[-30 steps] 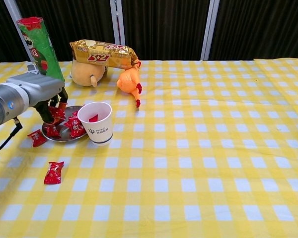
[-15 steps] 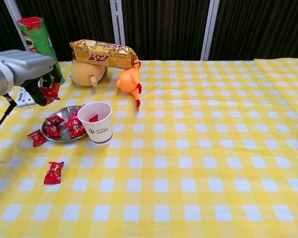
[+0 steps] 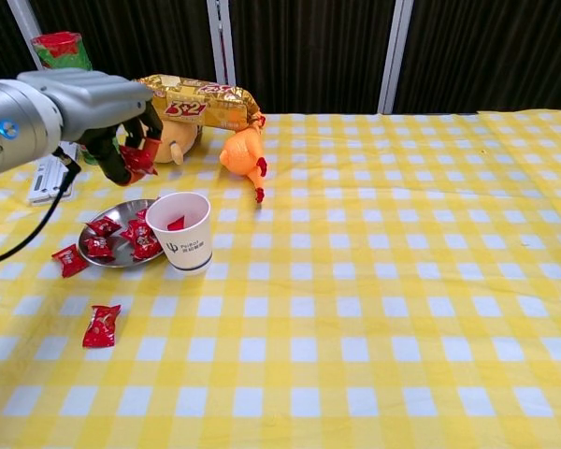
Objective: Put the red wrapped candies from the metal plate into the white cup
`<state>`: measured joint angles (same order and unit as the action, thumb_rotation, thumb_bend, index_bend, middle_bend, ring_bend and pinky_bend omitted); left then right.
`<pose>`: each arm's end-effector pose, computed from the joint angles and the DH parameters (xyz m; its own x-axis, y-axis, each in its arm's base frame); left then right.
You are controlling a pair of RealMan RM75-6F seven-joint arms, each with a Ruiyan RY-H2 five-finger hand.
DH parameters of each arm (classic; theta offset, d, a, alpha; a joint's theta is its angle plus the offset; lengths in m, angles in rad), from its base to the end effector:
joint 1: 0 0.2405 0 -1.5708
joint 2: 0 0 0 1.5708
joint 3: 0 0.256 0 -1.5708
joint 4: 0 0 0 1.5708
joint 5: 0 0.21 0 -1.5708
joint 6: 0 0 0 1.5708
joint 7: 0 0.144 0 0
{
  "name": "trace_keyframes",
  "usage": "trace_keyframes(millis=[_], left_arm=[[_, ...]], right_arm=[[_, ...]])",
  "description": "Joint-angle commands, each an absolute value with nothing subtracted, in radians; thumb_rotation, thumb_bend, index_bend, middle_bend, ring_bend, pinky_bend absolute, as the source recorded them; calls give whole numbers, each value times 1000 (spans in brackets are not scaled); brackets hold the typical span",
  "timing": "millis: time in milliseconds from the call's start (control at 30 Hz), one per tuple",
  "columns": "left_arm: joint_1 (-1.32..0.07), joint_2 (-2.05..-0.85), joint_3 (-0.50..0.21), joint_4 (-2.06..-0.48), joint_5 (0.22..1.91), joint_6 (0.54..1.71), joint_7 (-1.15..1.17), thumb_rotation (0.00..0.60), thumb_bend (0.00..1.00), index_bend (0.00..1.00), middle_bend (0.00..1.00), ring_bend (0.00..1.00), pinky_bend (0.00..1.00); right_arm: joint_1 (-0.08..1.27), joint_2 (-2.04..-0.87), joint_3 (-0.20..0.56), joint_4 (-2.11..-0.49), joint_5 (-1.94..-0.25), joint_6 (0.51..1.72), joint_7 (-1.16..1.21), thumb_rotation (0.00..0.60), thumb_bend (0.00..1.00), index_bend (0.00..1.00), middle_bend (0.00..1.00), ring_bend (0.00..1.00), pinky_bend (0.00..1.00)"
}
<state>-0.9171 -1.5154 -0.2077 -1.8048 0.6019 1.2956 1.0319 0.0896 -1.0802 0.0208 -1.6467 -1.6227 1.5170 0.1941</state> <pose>-0.0912 0.3364 0.0111 0.6919 0.1701 0.7017 0.7199 -0.2371 -0.6523 -0.2908 -0.1748 0.1615 0.2244 -0.0227 0.9742 -0.9665 -0.1331 0.2195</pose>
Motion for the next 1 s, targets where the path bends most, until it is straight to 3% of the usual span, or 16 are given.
trace_keyframes(millis=[33,400,633,1000], left_arm=[[-936,-1565,-195,-1786,587,1298,1054,600,436,551,646,930,946],[-961,-1638,-187,-1742,568,1308,1080,600,394,474,605,930,946],[-956,-1623,-190,-1767,576,1313,1063,600,318,414,515,930,946],[-930,-1569,-202,-1813,608,1330,1005,600,316,399,457,929,946]], right_arm=[[89,-1079,21,-1647,-1623,1519,197,600,385,0,0,0,0],[92,-1077,20,-1646,-1626,1517,207,600,386,0,0,0,0],[92,-1078,19,-1646,-1630,1517,205,600,386,0,0,0,0],[91,-1078,19,-1647,-1626,1517,203,600,386,0,0,0,0]])
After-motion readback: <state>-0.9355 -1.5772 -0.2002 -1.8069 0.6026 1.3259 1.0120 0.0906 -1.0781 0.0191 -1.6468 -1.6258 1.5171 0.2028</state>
